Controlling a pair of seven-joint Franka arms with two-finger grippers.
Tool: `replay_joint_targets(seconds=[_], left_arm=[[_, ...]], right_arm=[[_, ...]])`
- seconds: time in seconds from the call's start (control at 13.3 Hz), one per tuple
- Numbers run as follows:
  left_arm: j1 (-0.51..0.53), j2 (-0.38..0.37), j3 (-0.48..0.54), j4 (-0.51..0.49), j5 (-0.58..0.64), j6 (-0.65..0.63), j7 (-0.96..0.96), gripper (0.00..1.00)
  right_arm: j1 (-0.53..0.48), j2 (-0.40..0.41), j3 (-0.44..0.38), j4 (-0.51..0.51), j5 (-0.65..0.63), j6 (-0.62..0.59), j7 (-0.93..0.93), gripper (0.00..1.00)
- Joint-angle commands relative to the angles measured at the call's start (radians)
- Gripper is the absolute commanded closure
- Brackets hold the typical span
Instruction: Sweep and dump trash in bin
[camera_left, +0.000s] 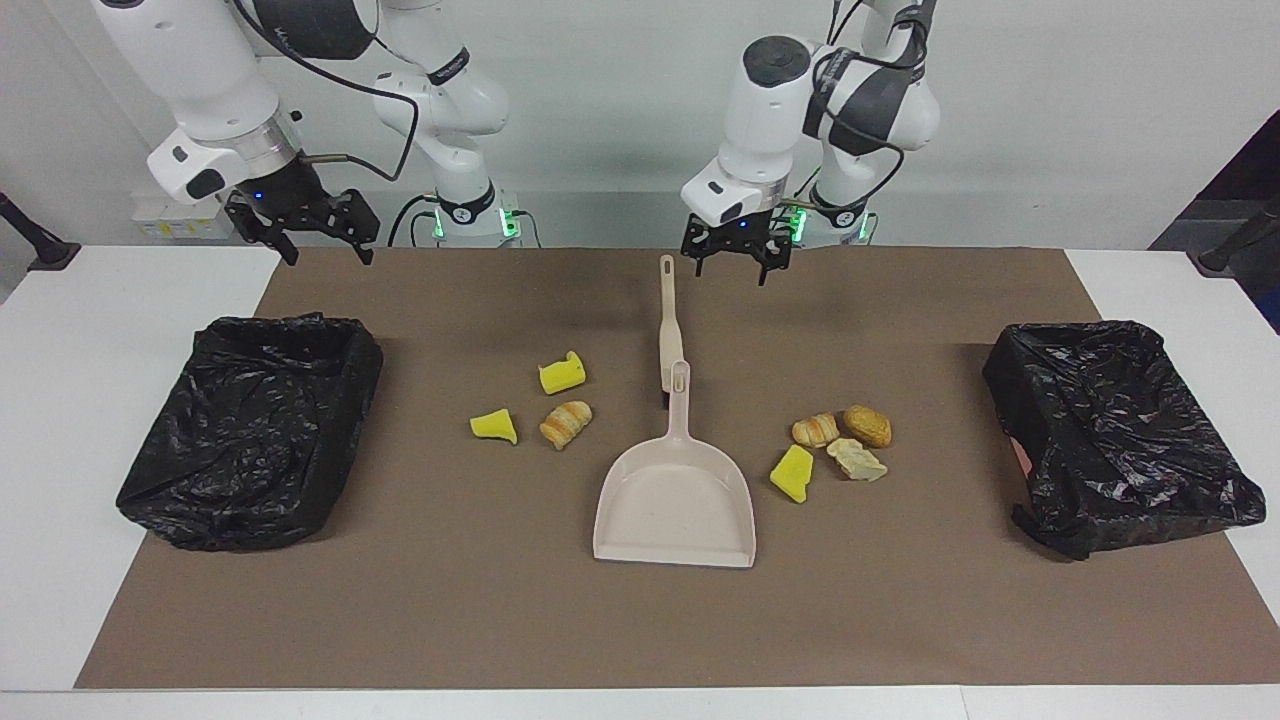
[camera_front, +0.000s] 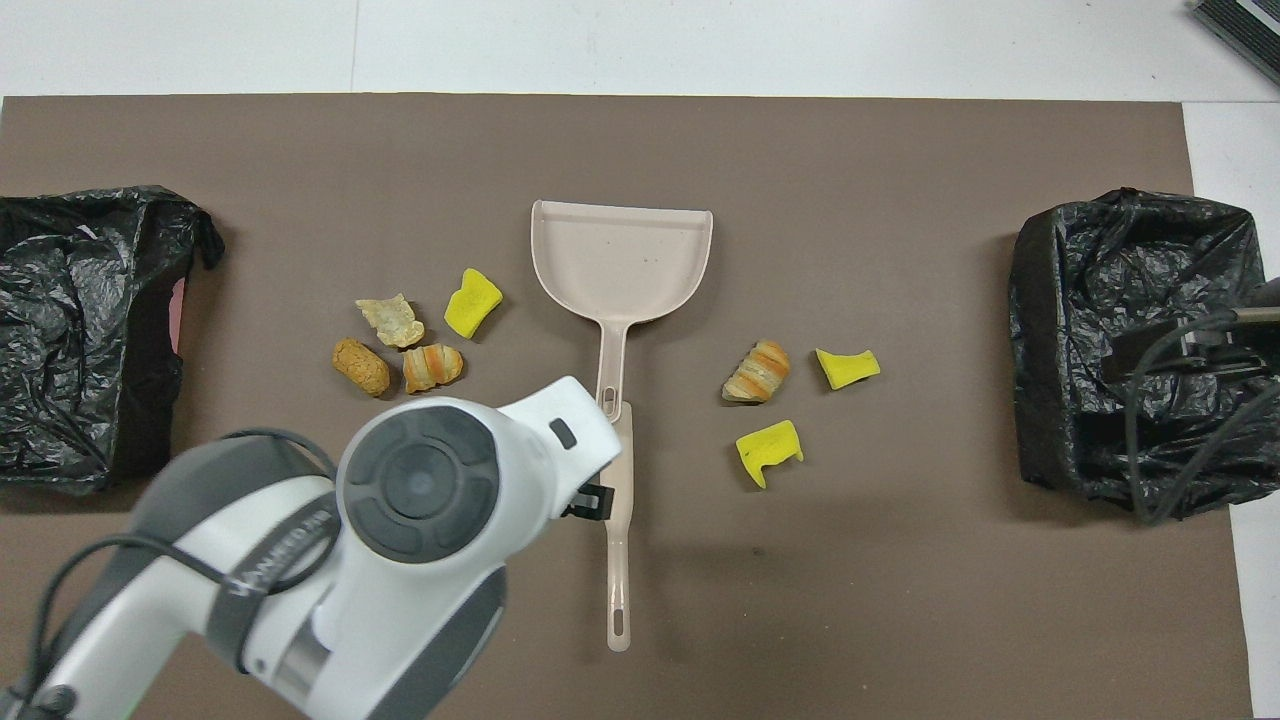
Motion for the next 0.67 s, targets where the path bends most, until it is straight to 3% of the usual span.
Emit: replay_joint_targets(seconds=[0.0, 0.22, 0.6], left_arm=[[-0.095, 0.053, 0.02, -0.107, -0.006, 0.152, -0.056, 0.0], [-0.157, 0.058, 0.019, -0.212, -0.006, 0.304, -0.104, 0.0], [-0.19, 0.067, 0.02, -0.252, -0.008, 0.326, -0.127, 0.0]], right_arm=[[0.068, 0.036, 0.005, 0.018, -0.008, 0.02, 0.023, 0.0], [0.139, 0.093, 0.005, 0.038, -0.005, 0.049, 0.13, 0.0], [0.266, 0.177, 0.003, 0.064, -0.008, 0.089, 0.269, 0.0]])
